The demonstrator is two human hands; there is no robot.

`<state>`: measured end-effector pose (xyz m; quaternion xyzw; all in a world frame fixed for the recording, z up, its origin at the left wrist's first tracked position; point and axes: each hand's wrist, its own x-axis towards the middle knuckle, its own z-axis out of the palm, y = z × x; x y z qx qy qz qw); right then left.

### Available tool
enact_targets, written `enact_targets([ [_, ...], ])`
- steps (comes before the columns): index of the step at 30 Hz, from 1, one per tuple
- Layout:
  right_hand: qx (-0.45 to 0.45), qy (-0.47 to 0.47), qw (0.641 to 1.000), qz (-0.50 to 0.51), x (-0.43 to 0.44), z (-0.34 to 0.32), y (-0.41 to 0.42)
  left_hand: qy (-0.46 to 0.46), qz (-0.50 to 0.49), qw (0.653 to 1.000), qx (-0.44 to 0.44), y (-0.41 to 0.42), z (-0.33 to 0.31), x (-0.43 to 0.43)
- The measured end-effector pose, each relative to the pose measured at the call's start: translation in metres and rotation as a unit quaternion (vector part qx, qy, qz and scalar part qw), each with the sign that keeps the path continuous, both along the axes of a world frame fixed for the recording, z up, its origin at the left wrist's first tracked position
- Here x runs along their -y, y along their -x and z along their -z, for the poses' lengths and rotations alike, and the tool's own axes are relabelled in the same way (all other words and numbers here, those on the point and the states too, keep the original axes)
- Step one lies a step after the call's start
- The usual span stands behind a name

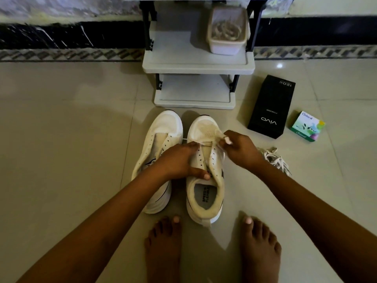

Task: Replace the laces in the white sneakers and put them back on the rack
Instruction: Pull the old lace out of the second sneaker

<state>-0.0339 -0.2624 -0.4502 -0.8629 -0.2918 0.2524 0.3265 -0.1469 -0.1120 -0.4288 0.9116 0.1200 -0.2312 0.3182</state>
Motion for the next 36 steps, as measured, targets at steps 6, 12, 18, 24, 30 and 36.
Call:
enact_targets([
  [6,-0.102,-0.181,0.971,0.117,-0.014,-0.047,-0.008,-0.003,0.007,1.000,0.000,0.001,-0.001,0.000],
  [12,0.066,0.109,0.992,0.010,-0.013,0.007,0.010,-0.026,0.005,1.000,-0.013,0.000,0.001,0.000],
  [18,0.088,0.105,0.991,-0.005,-0.012,0.013,0.013,-0.032,0.009,0.999,-0.023,-0.001,-0.001,0.002],
  [24,-0.095,-0.112,0.988,0.044,0.002,-0.027,0.005,-0.029,0.009,0.999,-0.031,0.000,0.000,0.000],
  [30,-0.111,-0.343,0.920,0.155,0.001,-0.078,-0.018,-0.030,0.011,0.999,-0.040,0.000,-0.004,0.001],
  [36,-0.122,-0.239,0.957,0.114,-0.015,-0.064,-0.017,-0.038,0.021,0.998,-0.041,0.000,-0.004,0.002],
])
